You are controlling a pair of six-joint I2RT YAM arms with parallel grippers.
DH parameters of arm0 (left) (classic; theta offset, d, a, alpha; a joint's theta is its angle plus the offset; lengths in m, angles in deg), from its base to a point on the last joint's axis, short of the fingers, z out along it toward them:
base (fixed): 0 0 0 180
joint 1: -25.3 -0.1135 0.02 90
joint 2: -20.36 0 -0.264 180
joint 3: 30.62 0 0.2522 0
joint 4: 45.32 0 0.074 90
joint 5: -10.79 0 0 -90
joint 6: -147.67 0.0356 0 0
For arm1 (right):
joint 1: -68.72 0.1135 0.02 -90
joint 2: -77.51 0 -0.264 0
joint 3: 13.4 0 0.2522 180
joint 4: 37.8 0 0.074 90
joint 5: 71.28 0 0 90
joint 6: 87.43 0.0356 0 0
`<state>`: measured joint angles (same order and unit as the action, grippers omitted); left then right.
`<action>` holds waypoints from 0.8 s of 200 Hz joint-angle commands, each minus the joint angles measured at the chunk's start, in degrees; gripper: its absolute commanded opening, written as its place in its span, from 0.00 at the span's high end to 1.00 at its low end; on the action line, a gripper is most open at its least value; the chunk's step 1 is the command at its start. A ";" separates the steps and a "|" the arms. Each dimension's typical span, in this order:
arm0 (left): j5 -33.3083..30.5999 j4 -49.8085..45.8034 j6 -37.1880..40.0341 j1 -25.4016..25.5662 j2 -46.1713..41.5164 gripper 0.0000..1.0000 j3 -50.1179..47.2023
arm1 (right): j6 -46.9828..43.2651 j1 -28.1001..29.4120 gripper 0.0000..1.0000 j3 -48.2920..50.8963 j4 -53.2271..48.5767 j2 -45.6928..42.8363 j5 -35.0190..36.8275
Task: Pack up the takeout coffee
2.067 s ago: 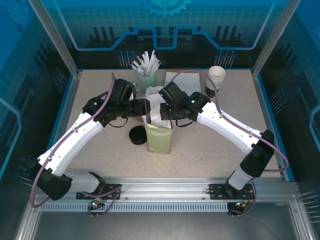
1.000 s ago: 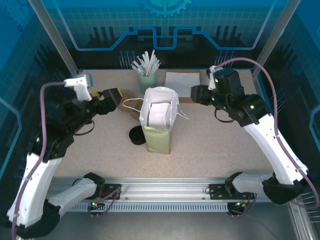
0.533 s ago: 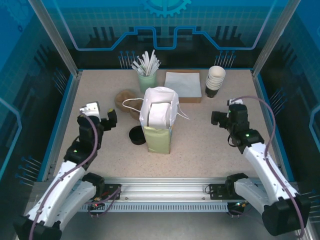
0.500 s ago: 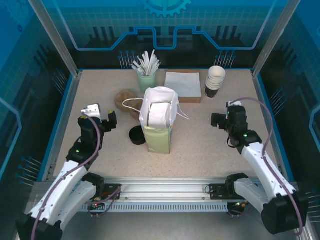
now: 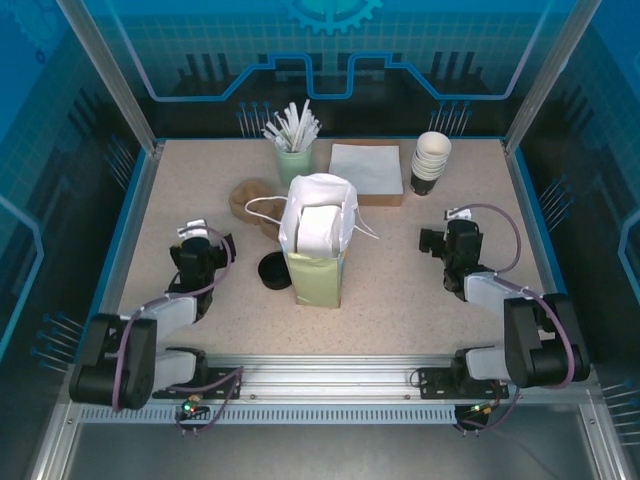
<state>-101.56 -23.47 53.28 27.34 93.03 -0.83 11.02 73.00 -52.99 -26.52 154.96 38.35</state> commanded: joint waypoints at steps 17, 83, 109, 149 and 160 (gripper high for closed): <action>8.73 12.28 0.44 -2.04 6.67 0.01 3.47 | -5.06 -0.36 0.00 1.15 15.69 5.51 -6.03; 10.45 18.57 2.05 -1.43 15.80 0.01 4.67 | -6.42 0.11 0.00 2.55 20.59 8.43 -7.68; 10.44 18.22 2.11 -1.43 15.80 0.01 4.71 | -6.34 0.10 0.00 2.53 20.67 8.51 -7.75; 12.22 16.96 2.88 -1.34 15.80 0.01 5.42 | -6.38 0.08 0.00 2.53 20.67 8.51 -7.74; 12.33 16.86 2.98 -1.30 15.85 0.01 5.49 | -6.38 0.08 0.00 2.55 20.67 8.51 -7.73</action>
<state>-91.31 -6.55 54.79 25.84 108.96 3.30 5.27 72.86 -50.50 -7.86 163.26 31.27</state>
